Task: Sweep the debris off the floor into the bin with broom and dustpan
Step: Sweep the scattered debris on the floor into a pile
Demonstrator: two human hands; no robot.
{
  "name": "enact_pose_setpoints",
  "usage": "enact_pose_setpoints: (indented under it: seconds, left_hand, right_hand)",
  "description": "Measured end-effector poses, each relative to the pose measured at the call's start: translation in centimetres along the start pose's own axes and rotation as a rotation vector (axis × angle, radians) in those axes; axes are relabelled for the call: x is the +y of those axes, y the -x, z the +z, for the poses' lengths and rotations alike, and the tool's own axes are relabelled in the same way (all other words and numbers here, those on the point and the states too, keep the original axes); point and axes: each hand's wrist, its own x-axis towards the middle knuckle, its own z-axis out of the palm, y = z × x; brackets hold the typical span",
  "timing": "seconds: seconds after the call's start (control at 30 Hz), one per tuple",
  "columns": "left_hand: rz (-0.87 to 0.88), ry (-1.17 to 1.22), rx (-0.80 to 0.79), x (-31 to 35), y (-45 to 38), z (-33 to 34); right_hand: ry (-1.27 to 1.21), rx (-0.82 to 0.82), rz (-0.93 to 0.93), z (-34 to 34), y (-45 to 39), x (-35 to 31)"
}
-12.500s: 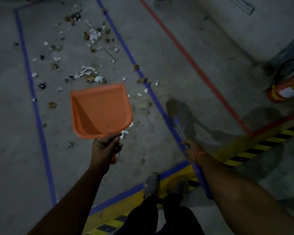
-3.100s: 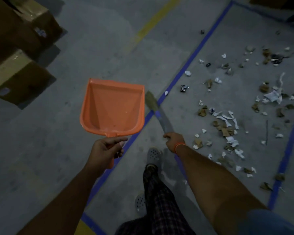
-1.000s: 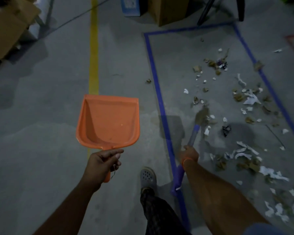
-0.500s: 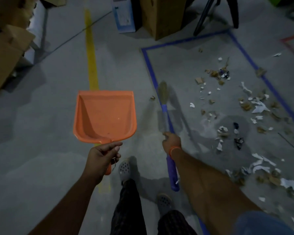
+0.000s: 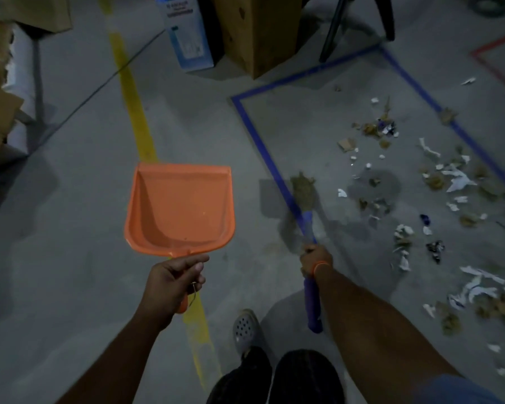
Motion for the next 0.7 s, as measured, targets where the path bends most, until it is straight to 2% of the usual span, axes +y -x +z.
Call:
enact_pose_setpoints:
  seconds: [0.1,0.2,0.4,0.53,0.7]
  left_hand:
    - [-0.005,0.001,-0.047,1.8,-2.9,0.1]
    - [-0.004,-0.008,-0.104,3.7,-6.1,1.2]
    - [0.026,-0.068,-0.211,8.2,-13.7,5.0]
    - [0.028,-0.125,-0.271,11.5,-18.9,8.4]
    - [0.039,-0.157,-0.332,16.5,-25.0,12.6]
  right_hand:
    - [-0.022,0.166,0.032,-1.8,-0.9,-1.8]
    - [-0.040,0.252,0.015,-2.4,-1.3,-3.9]
    - [-0.166,0.249,-0.021,-2.4,-4.8,-7.5]
    - [-0.250,0.262,0.086,-4.2,-8.0,-9.5]
    - [-0.374,0.393,0.230,-7.8,-10.0,-11.3]
